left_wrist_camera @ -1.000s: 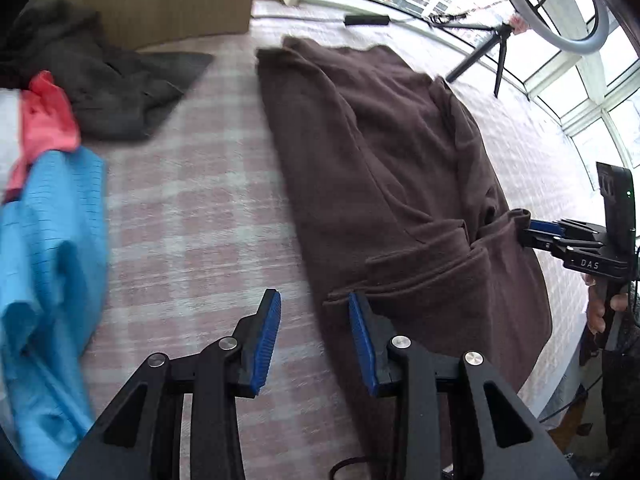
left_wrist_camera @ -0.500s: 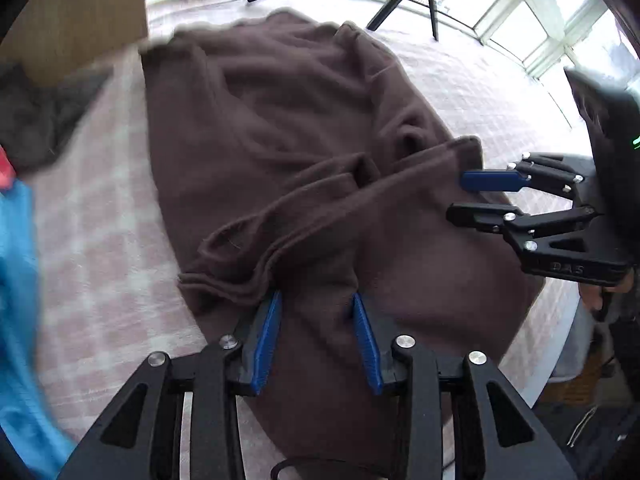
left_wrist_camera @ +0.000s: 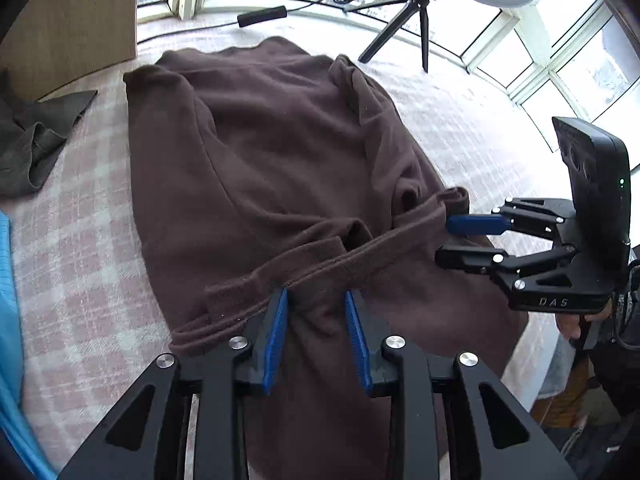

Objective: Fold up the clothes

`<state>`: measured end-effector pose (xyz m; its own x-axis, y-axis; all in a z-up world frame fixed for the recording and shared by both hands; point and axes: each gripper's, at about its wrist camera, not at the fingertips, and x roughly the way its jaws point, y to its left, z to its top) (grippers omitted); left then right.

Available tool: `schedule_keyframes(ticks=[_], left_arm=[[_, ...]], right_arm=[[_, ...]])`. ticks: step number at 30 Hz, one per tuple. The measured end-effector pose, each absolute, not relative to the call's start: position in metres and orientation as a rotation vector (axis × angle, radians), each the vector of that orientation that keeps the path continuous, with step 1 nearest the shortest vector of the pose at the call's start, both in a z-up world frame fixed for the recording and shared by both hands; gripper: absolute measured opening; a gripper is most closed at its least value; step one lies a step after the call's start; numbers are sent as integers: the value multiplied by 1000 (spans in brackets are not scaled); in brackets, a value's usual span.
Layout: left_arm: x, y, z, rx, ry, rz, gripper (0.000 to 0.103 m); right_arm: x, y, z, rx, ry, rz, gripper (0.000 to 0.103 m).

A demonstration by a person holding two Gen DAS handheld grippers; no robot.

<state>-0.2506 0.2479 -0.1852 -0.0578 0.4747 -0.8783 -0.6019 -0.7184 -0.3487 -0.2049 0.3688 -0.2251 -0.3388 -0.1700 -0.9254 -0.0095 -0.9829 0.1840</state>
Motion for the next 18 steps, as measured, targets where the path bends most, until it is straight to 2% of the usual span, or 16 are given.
schedule_keyframes(ticks=[4, 7, 9, 11, 12, 14, 18], left_arm=[[-246, 227, -148, -1458, 123, 1866, 27], [-252, 206, -113, -1445, 88, 1896, 28], [-266, 197, -95, -1430, 64, 1910, 35], [-281, 192, -86, -1407, 97, 1952, 37], [-292, 193, -84, -1401, 111, 1970, 37], [-315, 198, -85, -1394, 132, 2004, 37], [-370, 218, -111, -1429, 241, 2039, 37]], right_arm=[[-189, 384, -186, 1648, -419, -2461, 40], [-175, 397, -141, 1600, -410, -2523, 40], [-168, 408, -112, 1560, -405, -2555, 41], [-167, 421, -88, 1512, -392, -2601, 43], [-173, 424, -82, 1493, -349, -2640, 50], [-187, 431, -75, 1469, -253, -2716, 55], [-242, 448, -92, 1455, -216, -2762, 55]])
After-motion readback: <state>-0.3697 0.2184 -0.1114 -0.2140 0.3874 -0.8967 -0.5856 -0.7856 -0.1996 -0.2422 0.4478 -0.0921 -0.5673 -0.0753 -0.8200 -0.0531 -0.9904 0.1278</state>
